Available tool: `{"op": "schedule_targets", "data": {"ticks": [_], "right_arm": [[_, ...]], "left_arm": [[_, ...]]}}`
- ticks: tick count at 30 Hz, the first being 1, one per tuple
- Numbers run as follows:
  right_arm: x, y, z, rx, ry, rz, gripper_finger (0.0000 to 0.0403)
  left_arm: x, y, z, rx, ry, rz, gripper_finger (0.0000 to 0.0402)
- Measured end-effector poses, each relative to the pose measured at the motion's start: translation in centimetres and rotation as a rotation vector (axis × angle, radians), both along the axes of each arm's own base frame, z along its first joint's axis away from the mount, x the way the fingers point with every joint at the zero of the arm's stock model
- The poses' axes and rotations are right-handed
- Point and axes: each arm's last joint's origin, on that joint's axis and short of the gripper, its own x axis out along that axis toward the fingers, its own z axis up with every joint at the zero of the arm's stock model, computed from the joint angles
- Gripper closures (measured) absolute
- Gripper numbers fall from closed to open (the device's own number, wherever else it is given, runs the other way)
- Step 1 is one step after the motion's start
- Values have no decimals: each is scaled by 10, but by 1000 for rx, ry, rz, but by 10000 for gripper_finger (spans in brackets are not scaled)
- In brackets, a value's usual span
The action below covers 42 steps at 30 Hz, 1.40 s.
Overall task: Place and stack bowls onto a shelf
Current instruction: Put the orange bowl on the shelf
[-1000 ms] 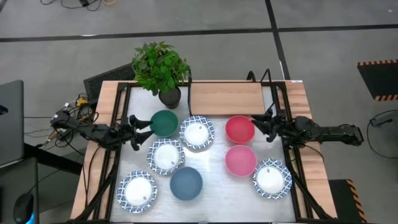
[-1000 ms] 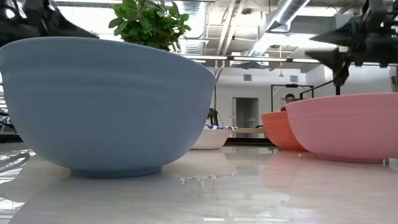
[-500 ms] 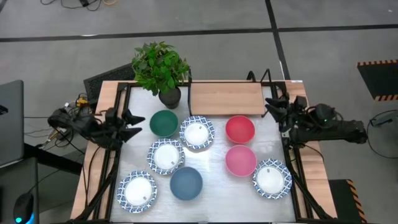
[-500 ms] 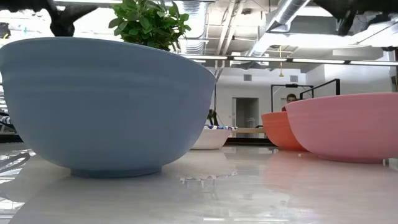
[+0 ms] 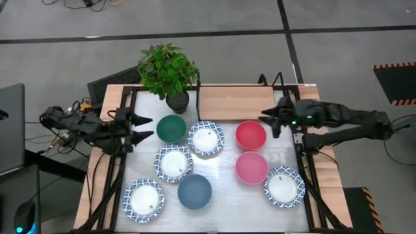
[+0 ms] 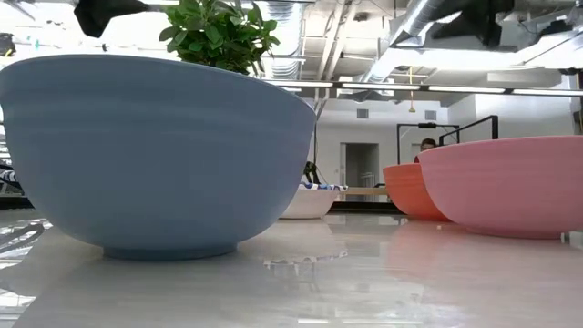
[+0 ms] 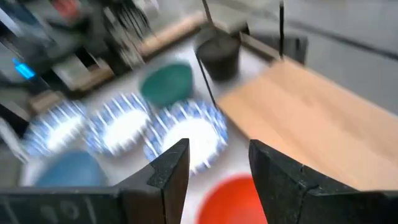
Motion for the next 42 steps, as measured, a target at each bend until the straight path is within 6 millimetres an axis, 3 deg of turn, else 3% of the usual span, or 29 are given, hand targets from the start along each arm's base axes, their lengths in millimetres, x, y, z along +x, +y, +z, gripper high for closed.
{"op": "schedule_targets", "data": {"ticks": [10, 19, 26, 33, 42], "right_arm": [[52, -2, -51, 50, 411, -39, 211], [95, 8, -96, 79, 596, 34, 211], [114, 16, -125, 80, 703, 68, 211], [119, 17, -132, 91, 718, 76, 211], [112, 17, -114, 105, 630, 94, 211]], "left_arm": [[14, -5, -9, 14, 95, 11, 109], [19, -7, -12, 32, 130, 27, 109], [21, -7, -13, 34, 137, 27, 109], [21, -7, -13, 35, 136, 28, 109], [21, -7, -13, 42, 138, 55, 109]]}}
